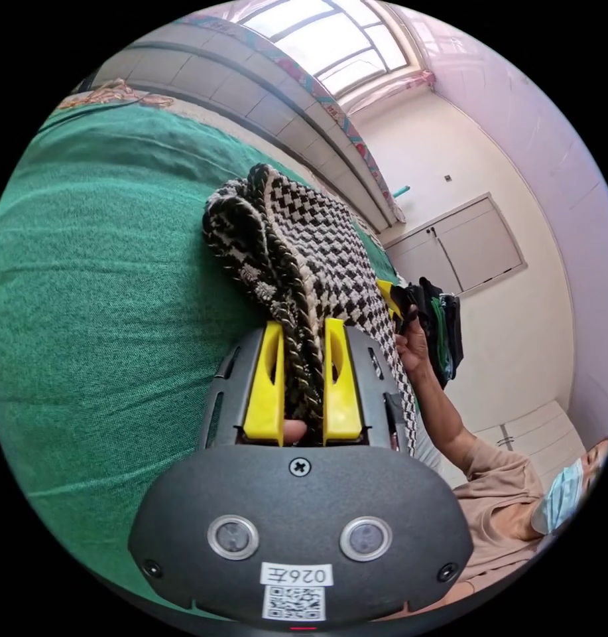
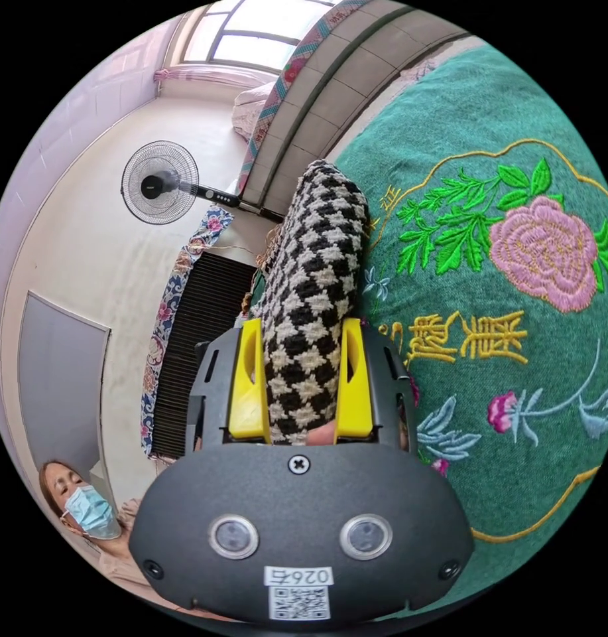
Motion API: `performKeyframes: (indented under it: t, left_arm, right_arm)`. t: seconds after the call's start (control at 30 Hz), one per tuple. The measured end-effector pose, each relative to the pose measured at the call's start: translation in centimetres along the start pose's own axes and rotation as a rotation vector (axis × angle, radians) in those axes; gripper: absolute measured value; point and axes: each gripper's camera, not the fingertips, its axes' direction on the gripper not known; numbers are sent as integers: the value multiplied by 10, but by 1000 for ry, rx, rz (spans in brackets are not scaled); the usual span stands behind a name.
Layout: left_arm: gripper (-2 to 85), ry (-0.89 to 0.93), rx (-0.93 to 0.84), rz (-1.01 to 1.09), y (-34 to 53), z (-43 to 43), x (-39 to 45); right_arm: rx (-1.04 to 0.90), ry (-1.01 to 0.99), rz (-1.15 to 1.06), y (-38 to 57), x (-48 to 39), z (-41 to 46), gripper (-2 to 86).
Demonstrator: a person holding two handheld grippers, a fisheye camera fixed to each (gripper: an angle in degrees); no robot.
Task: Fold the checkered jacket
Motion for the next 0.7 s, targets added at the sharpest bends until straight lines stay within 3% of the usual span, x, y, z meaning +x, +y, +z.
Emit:
performKeyframes:
  t: [0.1, 0.37, 0.53, 0.7]
  left_arm:
    - [115, 30, -26, 11, -5, -1, 3]
    - [98, -138, -41, 63, -9, -19, 47]
    - [92, -157, -43, 70, -9, -41, 70]
    - [61, -275, -30, 150, -7, -65, 118]
  right_arm:
    - [-37, 13, -13, -7, 13, 18, 121]
    - [-60, 154, -141, 20, 40, 83, 135]
    - [-41, 157, -92, 40, 87, 133, 114]
    - [-2, 394, -258, 84, 91, 191, 81]
